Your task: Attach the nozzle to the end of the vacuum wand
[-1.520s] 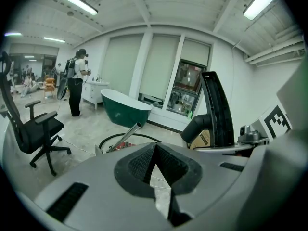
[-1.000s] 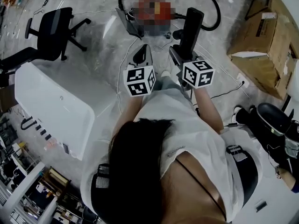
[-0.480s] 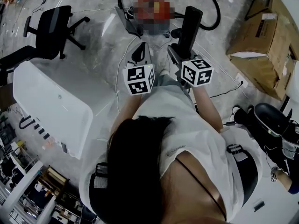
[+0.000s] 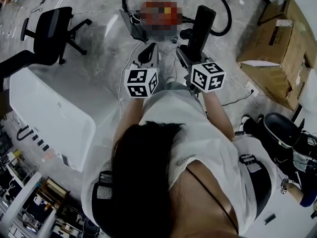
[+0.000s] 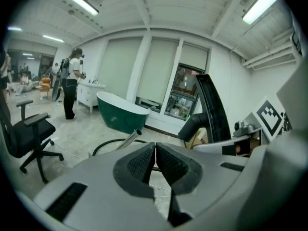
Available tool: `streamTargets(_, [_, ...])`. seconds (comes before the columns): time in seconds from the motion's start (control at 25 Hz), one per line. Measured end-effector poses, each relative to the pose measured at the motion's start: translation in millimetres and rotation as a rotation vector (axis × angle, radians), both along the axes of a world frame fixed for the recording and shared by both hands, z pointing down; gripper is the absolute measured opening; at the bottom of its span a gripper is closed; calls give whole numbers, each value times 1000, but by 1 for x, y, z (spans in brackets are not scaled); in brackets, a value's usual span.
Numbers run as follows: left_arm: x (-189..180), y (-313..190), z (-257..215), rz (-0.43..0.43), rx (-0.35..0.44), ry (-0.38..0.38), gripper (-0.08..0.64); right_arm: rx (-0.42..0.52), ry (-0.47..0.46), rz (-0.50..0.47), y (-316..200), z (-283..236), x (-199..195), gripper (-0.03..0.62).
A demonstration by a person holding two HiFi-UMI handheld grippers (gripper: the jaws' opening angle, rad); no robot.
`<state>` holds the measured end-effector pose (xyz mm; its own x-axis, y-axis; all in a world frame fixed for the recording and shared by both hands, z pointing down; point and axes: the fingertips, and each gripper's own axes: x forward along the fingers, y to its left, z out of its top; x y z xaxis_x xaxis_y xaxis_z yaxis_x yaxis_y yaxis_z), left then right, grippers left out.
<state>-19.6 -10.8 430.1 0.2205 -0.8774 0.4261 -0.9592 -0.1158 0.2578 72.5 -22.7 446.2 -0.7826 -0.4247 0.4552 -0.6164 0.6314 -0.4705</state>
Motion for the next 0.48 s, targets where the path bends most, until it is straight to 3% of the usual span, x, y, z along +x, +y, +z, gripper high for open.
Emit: streamTargets(0.48, [-30,-56,17,34,-14,-65,5,-35,-28,11,-40,5,-21,72])
